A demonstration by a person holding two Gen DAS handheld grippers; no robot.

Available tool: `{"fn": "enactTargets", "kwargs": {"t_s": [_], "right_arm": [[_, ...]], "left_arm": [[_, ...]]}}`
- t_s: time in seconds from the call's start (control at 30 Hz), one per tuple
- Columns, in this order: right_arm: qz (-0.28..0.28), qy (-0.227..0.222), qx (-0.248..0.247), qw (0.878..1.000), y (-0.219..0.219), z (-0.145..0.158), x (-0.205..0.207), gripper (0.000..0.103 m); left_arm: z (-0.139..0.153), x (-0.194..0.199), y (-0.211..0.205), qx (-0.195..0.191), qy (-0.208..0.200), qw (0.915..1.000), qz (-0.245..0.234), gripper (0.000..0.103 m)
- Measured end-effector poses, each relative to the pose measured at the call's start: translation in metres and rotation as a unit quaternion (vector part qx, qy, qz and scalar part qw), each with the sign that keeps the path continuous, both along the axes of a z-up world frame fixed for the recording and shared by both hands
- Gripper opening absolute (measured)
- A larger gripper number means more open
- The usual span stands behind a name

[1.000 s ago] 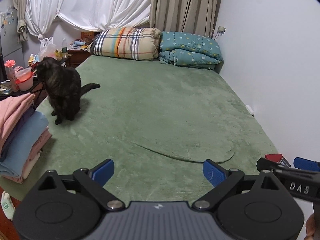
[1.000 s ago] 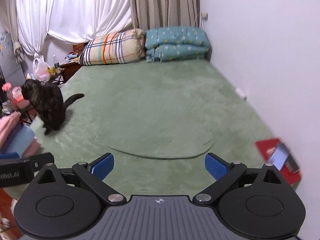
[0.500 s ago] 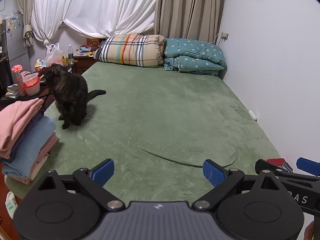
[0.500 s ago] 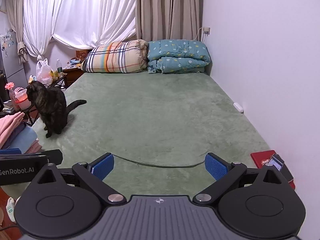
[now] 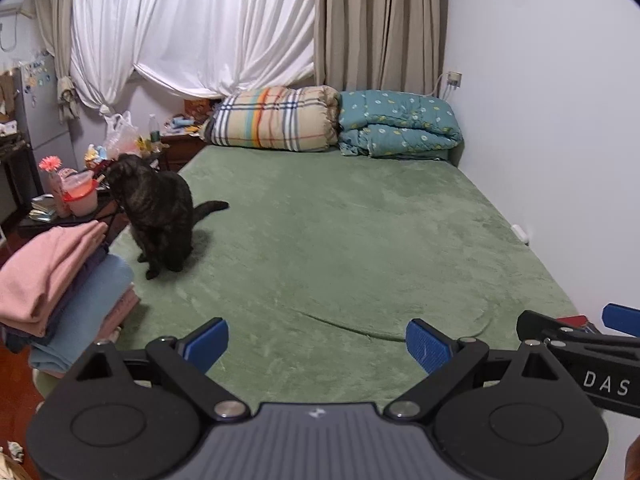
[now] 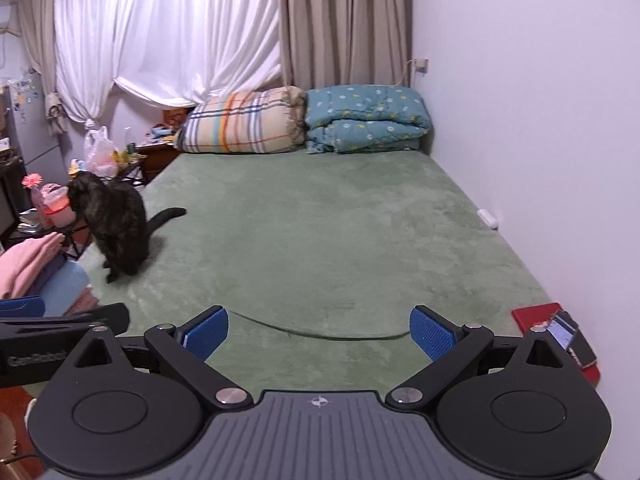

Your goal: Fold clothes

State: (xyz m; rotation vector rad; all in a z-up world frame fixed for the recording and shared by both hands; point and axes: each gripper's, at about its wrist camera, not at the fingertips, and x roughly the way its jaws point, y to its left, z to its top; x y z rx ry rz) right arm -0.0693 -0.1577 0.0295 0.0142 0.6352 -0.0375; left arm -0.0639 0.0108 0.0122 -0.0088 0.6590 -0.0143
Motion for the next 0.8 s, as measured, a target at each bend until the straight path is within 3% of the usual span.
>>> {"fn": "enactTargets", "kwargs": {"t_s": [0.8], "right_arm": [[0.007, -0.003, 0.01, 1.0, -0.0012, 0.0014, -0.0046, 0.098]], "left_arm": [[0.0096, -0.0088, -0.0052, 0.017, -0.01, 0.9997, 0.013, 0.096]]}}
